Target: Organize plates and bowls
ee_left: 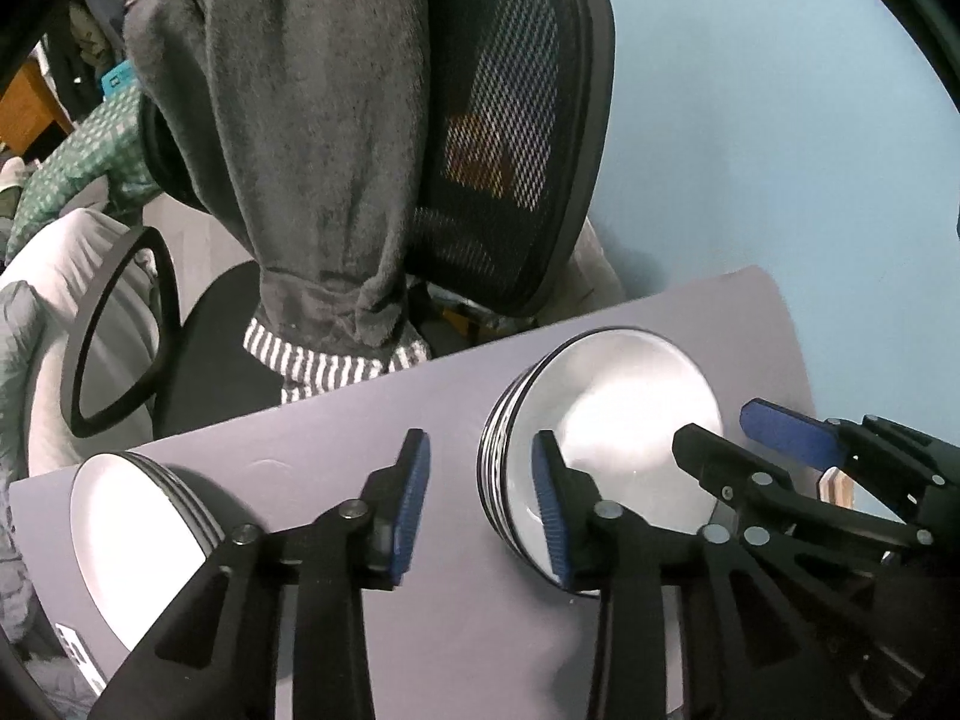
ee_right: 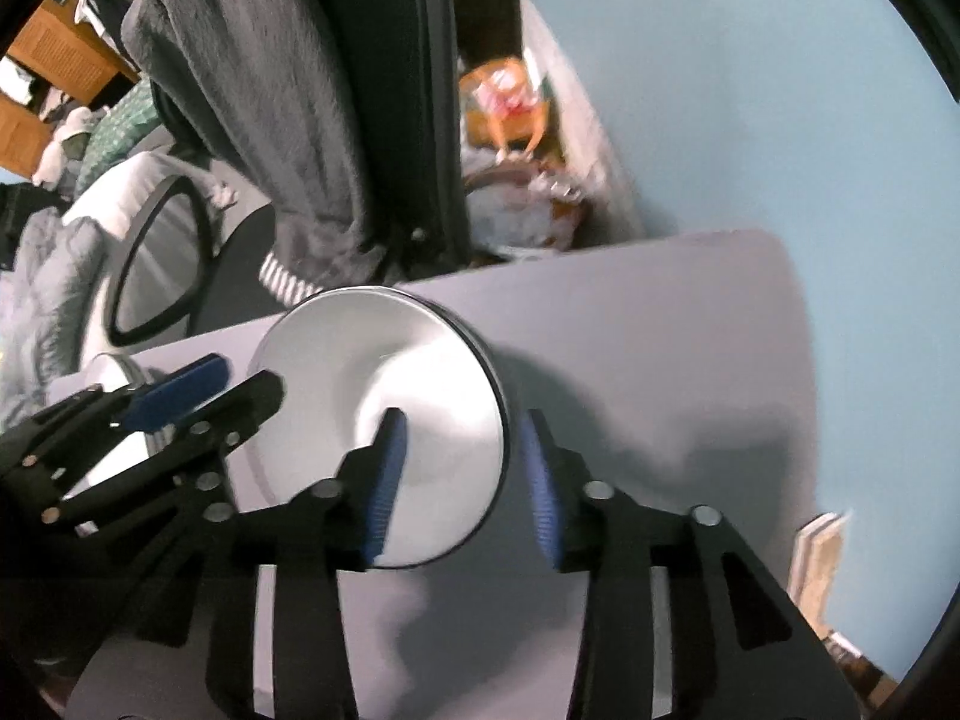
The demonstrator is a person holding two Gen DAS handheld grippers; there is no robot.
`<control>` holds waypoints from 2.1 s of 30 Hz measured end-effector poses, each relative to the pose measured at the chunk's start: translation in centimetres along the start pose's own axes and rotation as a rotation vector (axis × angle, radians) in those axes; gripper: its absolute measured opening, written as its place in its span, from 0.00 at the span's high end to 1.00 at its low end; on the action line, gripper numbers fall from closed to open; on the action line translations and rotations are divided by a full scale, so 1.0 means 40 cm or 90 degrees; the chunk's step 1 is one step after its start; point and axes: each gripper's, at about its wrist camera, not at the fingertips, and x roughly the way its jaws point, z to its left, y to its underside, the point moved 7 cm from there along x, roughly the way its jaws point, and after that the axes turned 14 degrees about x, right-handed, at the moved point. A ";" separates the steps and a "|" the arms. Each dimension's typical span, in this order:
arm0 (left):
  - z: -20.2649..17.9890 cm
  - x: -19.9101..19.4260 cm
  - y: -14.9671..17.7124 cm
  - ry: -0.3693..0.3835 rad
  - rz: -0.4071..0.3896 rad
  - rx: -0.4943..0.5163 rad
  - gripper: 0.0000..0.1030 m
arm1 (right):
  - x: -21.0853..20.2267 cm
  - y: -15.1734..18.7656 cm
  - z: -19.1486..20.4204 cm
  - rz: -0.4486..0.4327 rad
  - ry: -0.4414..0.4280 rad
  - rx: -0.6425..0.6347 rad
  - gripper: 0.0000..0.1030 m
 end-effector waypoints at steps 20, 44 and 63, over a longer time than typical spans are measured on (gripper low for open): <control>0.136 -0.254 0.135 -0.038 -0.116 -0.081 0.34 | -0.171 0.022 0.034 -0.106 -0.006 -0.040 0.35; 0.213 -0.273 0.268 0.001 -0.079 -0.118 0.24 | -0.194 0.098 0.047 -0.131 0.027 -0.089 0.34; 0.045 0.067 0.116 0.101 0.071 -0.175 0.24 | 0.066 -0.011 -0.043 0.070 -0.039 -0.132 0.34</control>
